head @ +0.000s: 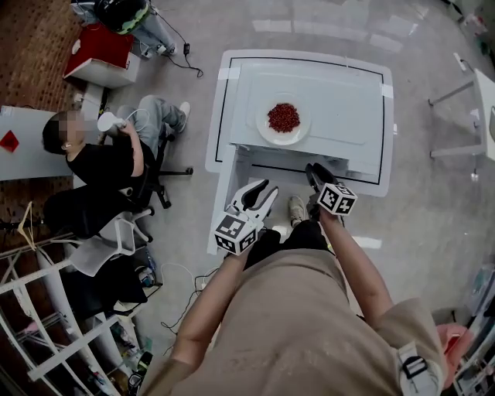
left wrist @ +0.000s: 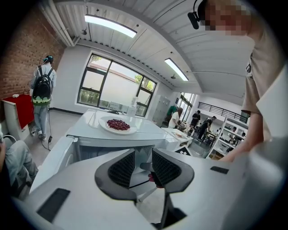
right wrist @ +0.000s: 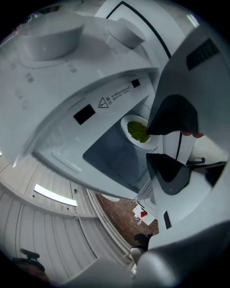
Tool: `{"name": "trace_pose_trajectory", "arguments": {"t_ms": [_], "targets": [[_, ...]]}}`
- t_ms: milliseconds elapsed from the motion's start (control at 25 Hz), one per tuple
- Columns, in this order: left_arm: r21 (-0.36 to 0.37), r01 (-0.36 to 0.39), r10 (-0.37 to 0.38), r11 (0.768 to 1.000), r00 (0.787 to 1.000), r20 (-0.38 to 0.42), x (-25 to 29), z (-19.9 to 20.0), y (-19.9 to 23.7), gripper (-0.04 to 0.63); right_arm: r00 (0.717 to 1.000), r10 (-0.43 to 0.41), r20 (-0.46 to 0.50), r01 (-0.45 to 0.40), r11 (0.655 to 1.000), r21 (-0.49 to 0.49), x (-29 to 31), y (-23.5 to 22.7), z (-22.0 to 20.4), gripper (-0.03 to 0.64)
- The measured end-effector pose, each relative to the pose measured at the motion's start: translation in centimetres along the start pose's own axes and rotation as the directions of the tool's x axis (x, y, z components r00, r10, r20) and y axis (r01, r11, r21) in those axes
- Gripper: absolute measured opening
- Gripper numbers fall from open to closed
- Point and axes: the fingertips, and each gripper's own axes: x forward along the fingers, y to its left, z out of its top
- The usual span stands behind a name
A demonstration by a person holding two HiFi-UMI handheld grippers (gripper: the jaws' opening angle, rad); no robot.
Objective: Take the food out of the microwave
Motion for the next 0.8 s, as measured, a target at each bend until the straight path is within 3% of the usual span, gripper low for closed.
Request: {"name": "trace_pose_trajectory", "arguments": {"t_ms": [280, 400, 640, 800], "targets": [[-0.004, 0.021, -0.021, 1.0, 0.999, -0.028, 1.3, -0.6, 0.7, 0.109, 0.995, -0.097, -0.028, 0.099, 0.994, 0.054, 4.3, -3.7, -1.1, 0.117], [0.009, 0.029, -0.029, 1.0, 0.999, -0.038, 1.4, -0.8, 0.9, 0.049, 0.991, -0.135, -0.011, 0.136, 0.983, 0.123, 5.3, -5.0, -1.1, 0.117], [0.004, 0.023, -0.023, 1.0, 0.998, -0.051, 1.4, -1.2, 1.6, 0.006, 0.99, -0.132, 0.047, 0.121, 0.976, 0.183, 6.9, -5.3, 0.1, 0.117], [0.007, 0.009, -0.009, 1.0, 0.998, -0.059, 1.2, -1.3, 2.3, 0.005, 0.983, -0.178, 0.052, 0.166, 0.969, 0.182, 7.6, -5.5, 0.4, 0.115]]}}
